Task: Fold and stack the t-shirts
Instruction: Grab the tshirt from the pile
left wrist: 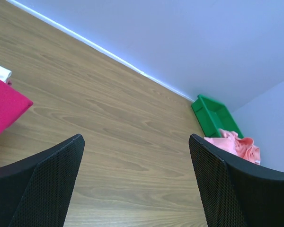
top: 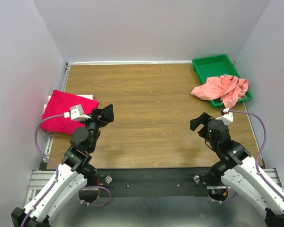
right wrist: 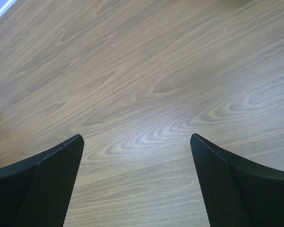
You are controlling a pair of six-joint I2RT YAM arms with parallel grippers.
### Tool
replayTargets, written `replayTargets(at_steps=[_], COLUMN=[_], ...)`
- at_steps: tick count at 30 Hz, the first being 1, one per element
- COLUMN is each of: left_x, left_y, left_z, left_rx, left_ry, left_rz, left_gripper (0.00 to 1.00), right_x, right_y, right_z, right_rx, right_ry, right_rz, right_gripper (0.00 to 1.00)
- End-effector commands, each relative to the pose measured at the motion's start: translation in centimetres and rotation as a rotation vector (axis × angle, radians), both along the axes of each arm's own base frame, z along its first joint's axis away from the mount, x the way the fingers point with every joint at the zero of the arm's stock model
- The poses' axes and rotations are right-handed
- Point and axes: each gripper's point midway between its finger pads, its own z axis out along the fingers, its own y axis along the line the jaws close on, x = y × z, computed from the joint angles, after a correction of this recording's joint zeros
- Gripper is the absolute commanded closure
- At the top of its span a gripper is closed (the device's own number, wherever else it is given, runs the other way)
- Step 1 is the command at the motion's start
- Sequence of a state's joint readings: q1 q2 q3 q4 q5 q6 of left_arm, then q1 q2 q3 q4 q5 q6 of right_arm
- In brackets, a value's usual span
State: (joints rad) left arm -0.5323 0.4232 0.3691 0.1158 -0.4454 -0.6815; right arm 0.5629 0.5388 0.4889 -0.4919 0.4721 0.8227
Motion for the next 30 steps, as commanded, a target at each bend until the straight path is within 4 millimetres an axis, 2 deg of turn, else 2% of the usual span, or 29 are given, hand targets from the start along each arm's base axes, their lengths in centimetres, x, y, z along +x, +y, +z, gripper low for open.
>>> replayTargets(at_steps=[1, 4, 6, 7, 8, 9, 10, 12, 13, 14, 15, 16, 17, 18, 19, 21, 22, 23, 24, 25, 26, 27, 28, 30], left_x=[0.4, 0.8, 0.8, 0.8, 0.8, 0.8, 0.8, 0.9, 0.9, 1.2, 1.3, 1.4, 1.7, 1.9, 2.2, 2.5, 2.6, 2.8, 2.9, 3.1, 3.1, 3.2, 3.3, 3.4], left_y=[0.3, 0.5, 0.4, 0.5, 0.7, 0.9, 1.1, 1.2, 1.2, 1.1, 1.2, 1.2, 1.2, 1.1, 1.0, 0.9, 0.7, 0.5, 0.1, -0.2, -0.4, -0.7, -0.9, -1.0], left_z=[0.3, -0.2, -0.5, -0.3, -0.1, -0.2, -0.2, -0.3, -0.2, -0.5, -0.6, -0.6, -1.2, -1.4, -2.0, -2.3, -2.3, -2.5, -2.5, -2.2, -2.3, -2.3, -2.3, -2.2], left_rx=[-0.012, -0.035, -0.038, -0.037, -0.046, -0.053, -0.060, -0.062, -0.055, -0.042, -0.032, -0.019, -0.004, -0.001, 0.022, 0.028, 0.031, 0.044, 0.053, 0.057, 0.066, 0.074, 0.078, 0.080], left_ry=[0.002, 0.039, 0.051, 0.043, 0.037, 0.037, 0.041, 0.045, 0.042, 0.052, 0.058, 0.063, 0.083, 0.085, 0.103, 0.110, 0.111, 0.118, 0.119, 0.112, 0.111, 0.111, 0.110, 0.106], left_rz=[0.033, 0.057, 0.057, 0.057, 0.071, 0.080, 0.089, 0.102, 0.104, 0.105, 0.108, 0.112, 0.123, 0.123, 0.127, 0.127, 0.121, 0.115, 0.097, 0.083, 0.073, 0.056, 0.049, 0.047], left_gripper=[0.01, 0.02, 0.02, 0.01, 0.02, 0.01, 0.01, 0.01, 0.01, 0.02, 0.01, 0.01, 0.01, 0.01, 0.01, 0.01, 0.01, 0.02, 0.01, 0.02, 0.01, 0.01, 0.02, 0.01], right_x=[0.9, 1.7, 2.5, 3.1, 3.7, 4.6, 5.7, 7.5, 9.5, 10.6, 11.8, 13.4, 15.6, 16.8, 19.2, 21.3, 22.2, 23.3, 23.9, 24.9, 25.3, 25.8, 26.5, 26.9], right_y=[-1.6, -3.0, -3.4, -3.4, -3.7, -3.3, -2.7, -1.7, 0.0, -0.2, 0.1, 0.0, -1.0, -1.8, -3.9, -6.5, -7.6, -10.5, -11.4, -13.5, -14.4, -15.2, -16.5, -17.2], right_z=[2.6, 3.6, 3.4, 4.8, 5.0, 4.4, 5.8, 6.6, 6.9, 7.2, 7.0, 6.0, 7.1, 7.2, 6.2, 5.5, 4.4, 2.5, 1.5, 1.9, 1.5, -0.5, 0.0, -1.9], right_rx=[-0.047, -0.093, -0.161, -0.173, -0.209, -0.251, -0.256, -0.255, -0.250, -0.264, -0.258, -0.296, -0.268, -0.285, -0.268, -0.260, -0.250, -0.244, -0.236, -0.225, -0.225, -0.229, -0.238, -0.240], right_ry=[-0.056, -0.074, -0.046, -0.061, -0.053, -0.013, -0.020, 0.000, 0.030, 0.045, 0.066, 0.111, 0.111, 0.127, 0.170, 0.204, 0.235, 0.287, 0.310, 0.304, 0.315, 0.357, 0.346, 0.392], right_rz=[-0.084, -0.172, -0.198, -0.218, -0.244, -0.241, -0.240, -0.233, -0.191, -0.186, -0.182, -0.174, -0.189, -0.182, -0.205, -0.237, -0.229, -0.273, -0.273, -0.294, -0.305, -0.310, -0.330, -0.329], right_gripper=[0.00, 0.00, 0.00, 0.00, 0.00, 0.00, 0.00, 0.00, 0.00, 0.00, 0.00, 0.00, 0.00, 0.00, 0.00, 0.00, 0.00, 0.00, 0.00, 0.00, 0.00, 0.00, 0.00, 0.00])
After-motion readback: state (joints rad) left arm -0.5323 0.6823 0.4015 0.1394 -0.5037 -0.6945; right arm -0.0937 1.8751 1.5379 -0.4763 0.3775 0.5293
